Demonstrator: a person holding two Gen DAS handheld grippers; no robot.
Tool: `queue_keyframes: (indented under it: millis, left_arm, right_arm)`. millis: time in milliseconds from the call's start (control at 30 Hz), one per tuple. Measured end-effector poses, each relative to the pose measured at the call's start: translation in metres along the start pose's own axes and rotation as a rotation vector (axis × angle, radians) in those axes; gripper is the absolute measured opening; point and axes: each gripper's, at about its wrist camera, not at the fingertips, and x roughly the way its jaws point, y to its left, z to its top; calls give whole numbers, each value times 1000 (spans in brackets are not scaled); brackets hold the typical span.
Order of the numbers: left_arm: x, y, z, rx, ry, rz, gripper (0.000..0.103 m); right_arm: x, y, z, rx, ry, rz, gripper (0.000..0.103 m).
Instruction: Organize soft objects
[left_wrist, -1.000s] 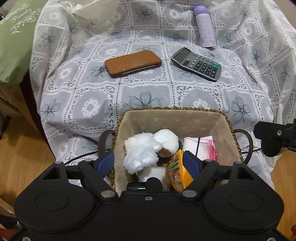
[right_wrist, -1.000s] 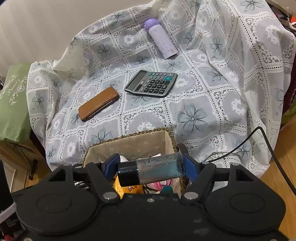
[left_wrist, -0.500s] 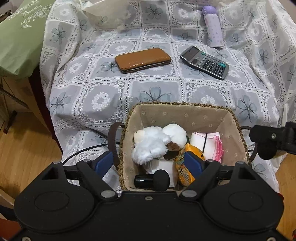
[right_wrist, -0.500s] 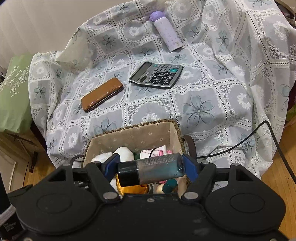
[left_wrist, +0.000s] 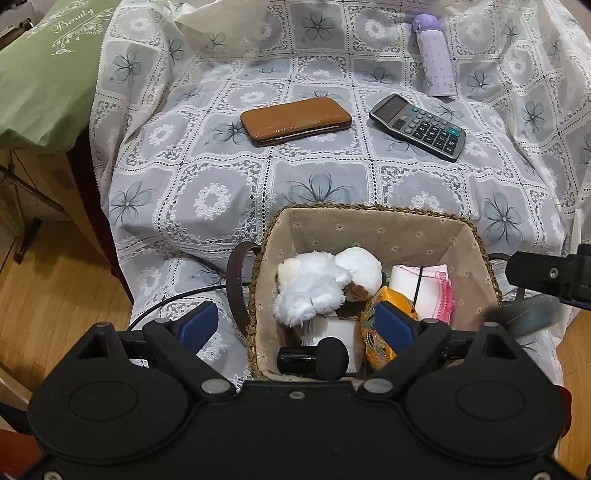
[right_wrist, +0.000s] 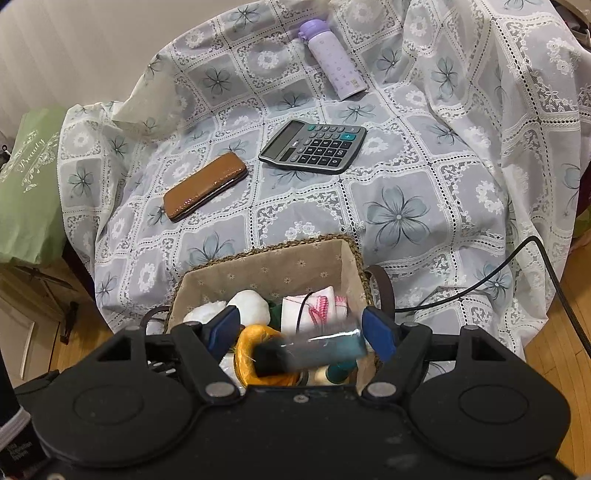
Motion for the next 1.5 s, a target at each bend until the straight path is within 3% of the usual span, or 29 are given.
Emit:
queue_keyframes:
  millis: [1500]
  left_arm:
    - [-5, 1, 0, 10, 1, 25, 89]
  right_arm:
    - [11, -8, -7, -118, 88, -88, 80]
